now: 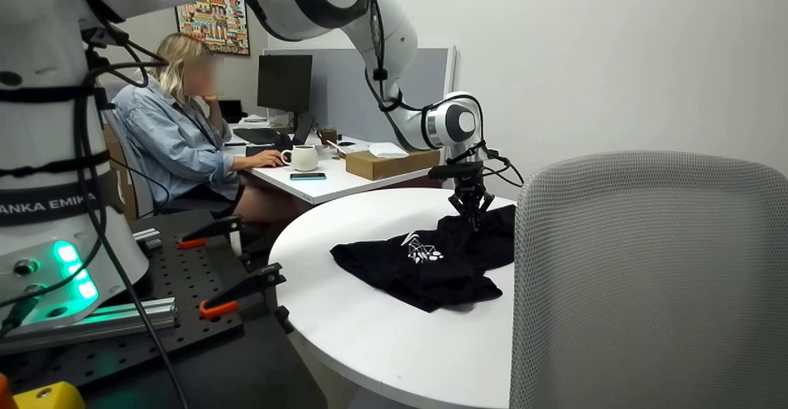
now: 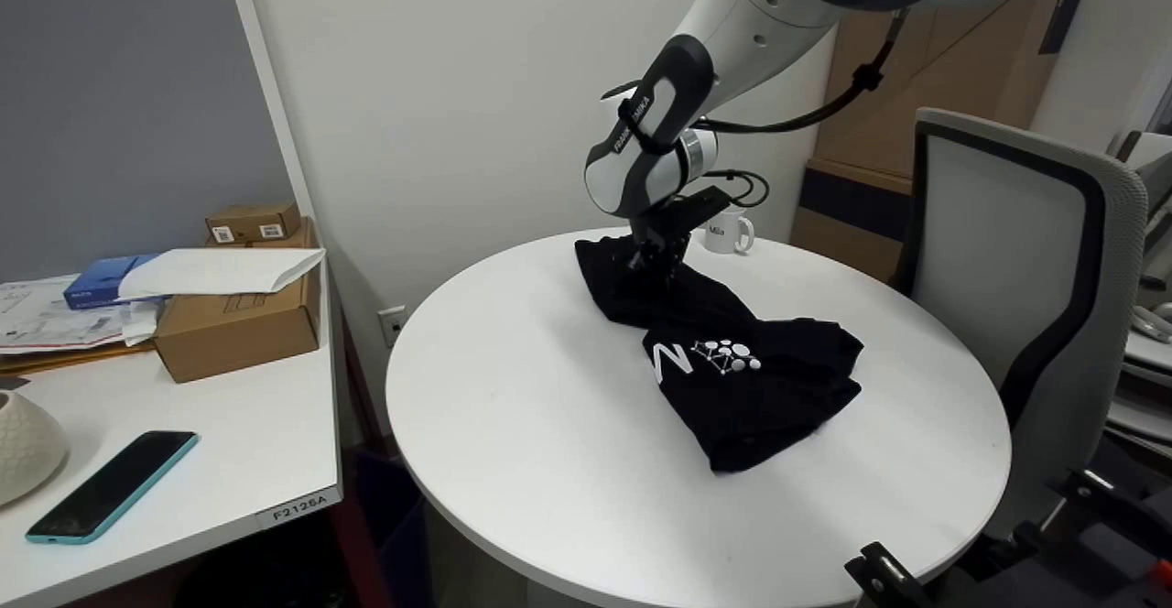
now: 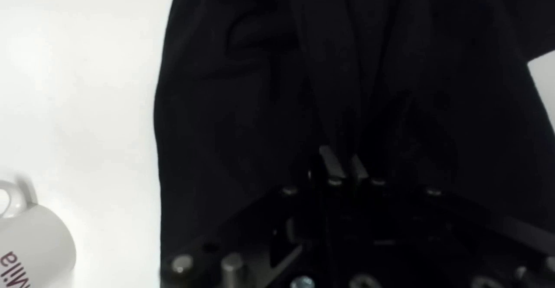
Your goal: Fold the t-shirt
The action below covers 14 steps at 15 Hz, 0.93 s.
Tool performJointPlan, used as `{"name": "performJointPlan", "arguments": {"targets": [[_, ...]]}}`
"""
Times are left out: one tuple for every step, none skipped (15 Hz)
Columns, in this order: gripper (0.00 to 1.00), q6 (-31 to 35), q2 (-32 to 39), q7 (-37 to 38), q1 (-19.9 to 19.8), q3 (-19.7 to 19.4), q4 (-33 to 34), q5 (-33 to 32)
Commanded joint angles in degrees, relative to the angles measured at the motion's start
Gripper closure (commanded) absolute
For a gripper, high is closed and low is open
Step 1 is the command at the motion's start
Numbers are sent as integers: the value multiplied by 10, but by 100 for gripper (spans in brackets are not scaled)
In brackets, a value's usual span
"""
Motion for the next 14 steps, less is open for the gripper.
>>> {"name": "performJointPlan", "arguments": {"targets": [[99, -10, -22, -7, -8, -4, -4, 7], [99, -9, -29, -7, -12, -8, -8, 6], [99, -7, -35, -7, -16, -11, -12, 5], [99, -6, -41, -6, -19, -14, -16, 4], [99, -5, -47, -5, -24, -18, -21, 3], [99, -3, -53, -4, -29, -22, -26, 1], [99, -2, -57, -3, -33, -26, -31, 0], [99, 0, -62, -2, -37, -30, -37, -1], [99, 1, -65, -1, -42, -35, -43, -3], [99, 2, -69, -1, -46, -39, -51, -4], [99, 4, -73, 0, -49, -44, -59, -6], [99, 4, -77, 1, -52, -48, -66, -8], [99, 5, -80, 3, -54, -53, -74, -9], [97, 3, -82, 7, -56, -56, -78, -9]]}}
